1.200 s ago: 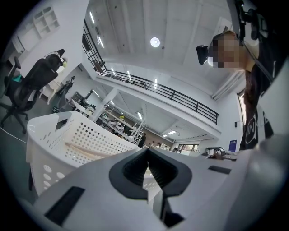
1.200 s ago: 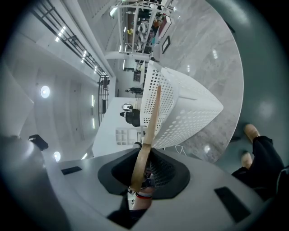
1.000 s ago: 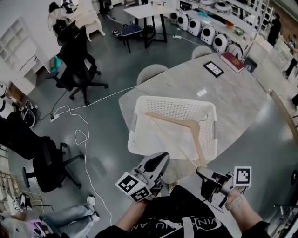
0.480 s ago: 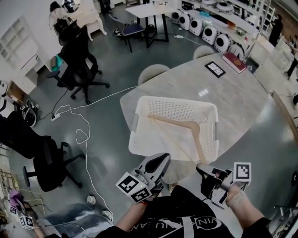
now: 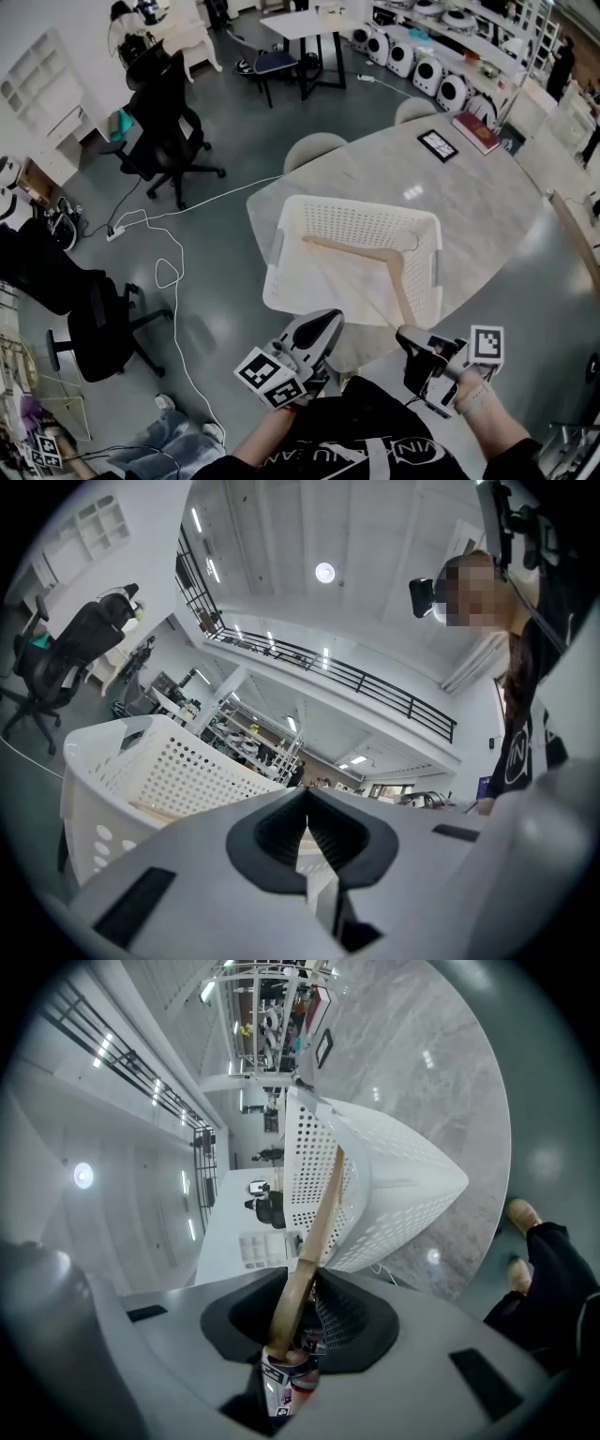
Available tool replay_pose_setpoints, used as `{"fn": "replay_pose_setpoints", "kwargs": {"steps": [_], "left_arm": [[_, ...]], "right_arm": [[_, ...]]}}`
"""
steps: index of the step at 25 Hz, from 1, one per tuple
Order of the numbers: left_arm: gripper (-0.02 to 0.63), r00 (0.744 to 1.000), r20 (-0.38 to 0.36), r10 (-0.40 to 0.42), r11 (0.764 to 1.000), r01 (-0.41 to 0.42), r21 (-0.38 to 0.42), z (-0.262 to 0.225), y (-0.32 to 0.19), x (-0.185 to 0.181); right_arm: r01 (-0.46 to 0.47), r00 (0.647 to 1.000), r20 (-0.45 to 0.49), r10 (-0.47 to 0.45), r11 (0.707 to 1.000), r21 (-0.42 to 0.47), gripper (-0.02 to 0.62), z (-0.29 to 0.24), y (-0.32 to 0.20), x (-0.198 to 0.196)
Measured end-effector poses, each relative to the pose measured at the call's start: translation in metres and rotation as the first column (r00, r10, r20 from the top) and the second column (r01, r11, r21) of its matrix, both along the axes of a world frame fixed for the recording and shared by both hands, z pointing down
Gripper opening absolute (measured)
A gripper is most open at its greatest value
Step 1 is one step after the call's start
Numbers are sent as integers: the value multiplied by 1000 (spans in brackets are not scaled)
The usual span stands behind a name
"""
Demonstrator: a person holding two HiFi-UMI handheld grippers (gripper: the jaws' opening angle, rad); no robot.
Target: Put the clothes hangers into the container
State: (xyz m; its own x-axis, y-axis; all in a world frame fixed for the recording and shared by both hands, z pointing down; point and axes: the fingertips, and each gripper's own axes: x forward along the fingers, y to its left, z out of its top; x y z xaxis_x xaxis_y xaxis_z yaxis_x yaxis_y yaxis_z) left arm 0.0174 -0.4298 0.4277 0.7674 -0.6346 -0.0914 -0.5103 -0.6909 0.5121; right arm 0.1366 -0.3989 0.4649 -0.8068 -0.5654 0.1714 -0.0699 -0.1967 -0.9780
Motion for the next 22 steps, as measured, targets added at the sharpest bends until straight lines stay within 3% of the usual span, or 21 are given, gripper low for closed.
{"fn": "replay_pose_setpoints", "kwargs": {"steps": [9, 22], "left_arm": [[9, 1000, -3, -9, 1000, 9, -6, -1, 10, 2], [9, 1000, -4, -13, 1000, 13, -22, 1, 19, -3]], "right_arm": [[-20, 999, 30, 20, 1000, -3, 95, -3, 1, 2], [-53, 998, 41, 50, 995, 90, 124, -13, 1, 2]]}}
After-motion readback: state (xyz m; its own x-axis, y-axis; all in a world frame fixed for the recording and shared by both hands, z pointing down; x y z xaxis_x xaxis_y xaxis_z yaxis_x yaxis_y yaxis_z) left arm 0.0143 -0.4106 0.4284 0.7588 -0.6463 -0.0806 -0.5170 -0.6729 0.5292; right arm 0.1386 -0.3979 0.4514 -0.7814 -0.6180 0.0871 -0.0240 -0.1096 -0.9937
